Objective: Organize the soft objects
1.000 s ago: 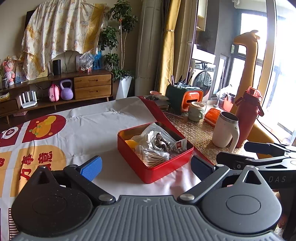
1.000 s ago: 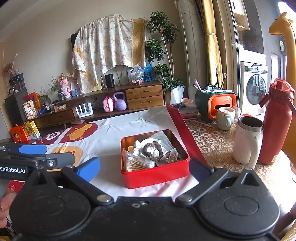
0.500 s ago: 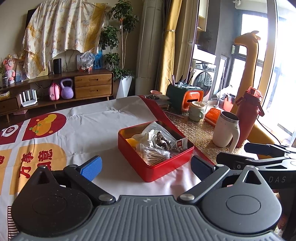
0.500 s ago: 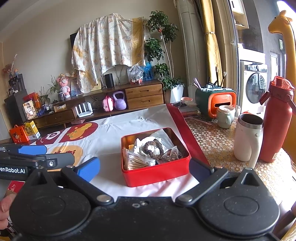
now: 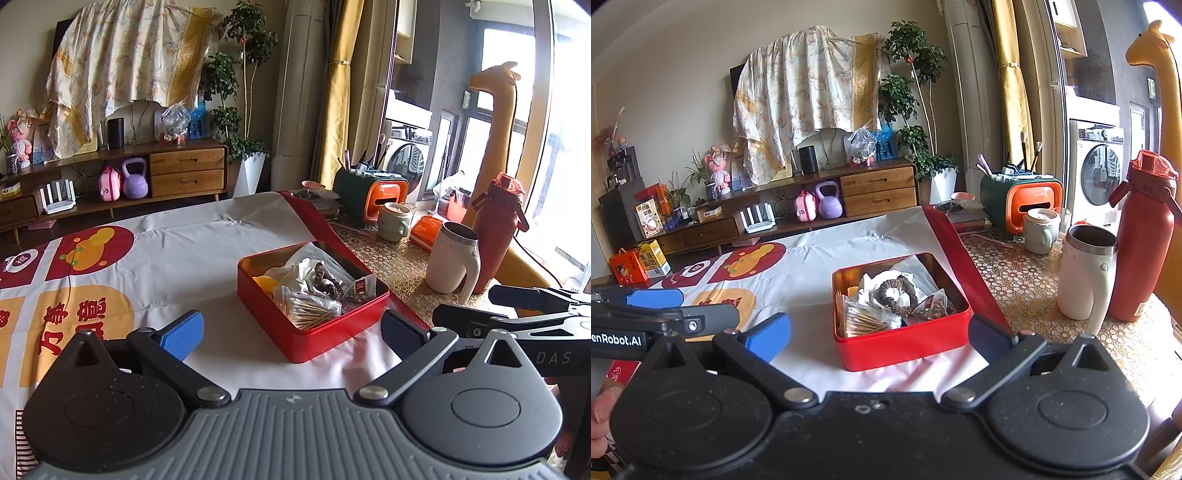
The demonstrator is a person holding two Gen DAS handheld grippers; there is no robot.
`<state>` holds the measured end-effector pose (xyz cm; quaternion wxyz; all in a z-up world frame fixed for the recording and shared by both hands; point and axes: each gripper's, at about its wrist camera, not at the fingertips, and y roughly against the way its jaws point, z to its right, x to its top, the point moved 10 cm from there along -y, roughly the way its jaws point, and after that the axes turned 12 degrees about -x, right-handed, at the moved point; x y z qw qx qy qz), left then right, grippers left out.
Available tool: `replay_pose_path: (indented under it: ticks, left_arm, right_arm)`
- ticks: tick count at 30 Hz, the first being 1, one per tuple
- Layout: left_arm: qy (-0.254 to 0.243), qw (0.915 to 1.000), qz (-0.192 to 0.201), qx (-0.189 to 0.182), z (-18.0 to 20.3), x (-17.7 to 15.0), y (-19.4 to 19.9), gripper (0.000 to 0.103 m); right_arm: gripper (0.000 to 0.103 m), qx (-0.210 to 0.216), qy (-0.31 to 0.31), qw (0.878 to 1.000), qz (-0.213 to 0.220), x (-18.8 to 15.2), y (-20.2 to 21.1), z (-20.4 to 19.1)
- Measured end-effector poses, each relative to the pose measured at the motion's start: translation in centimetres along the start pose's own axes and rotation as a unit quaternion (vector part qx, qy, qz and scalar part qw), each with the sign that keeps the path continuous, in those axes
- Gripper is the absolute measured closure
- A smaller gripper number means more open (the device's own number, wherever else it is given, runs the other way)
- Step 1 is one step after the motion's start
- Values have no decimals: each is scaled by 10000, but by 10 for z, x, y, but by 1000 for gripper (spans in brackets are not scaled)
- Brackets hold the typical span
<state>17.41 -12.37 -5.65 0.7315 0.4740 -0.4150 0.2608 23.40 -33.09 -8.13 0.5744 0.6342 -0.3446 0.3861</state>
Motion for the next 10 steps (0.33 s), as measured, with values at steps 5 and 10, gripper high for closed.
replay_pose_path:
  ticks: [5, 10]
  left_arm:
    - [4, 10000, 3, 7, -1, -1, 1, 0]
    - [23, 10000, 6, 23, -3, -1, 1, 0]
  right_arm:
    - [0, 2, -6, 10000, -2, 0, 0, 0]
    - [0, 2, -2, 10000, -10, -1, -1, 0]
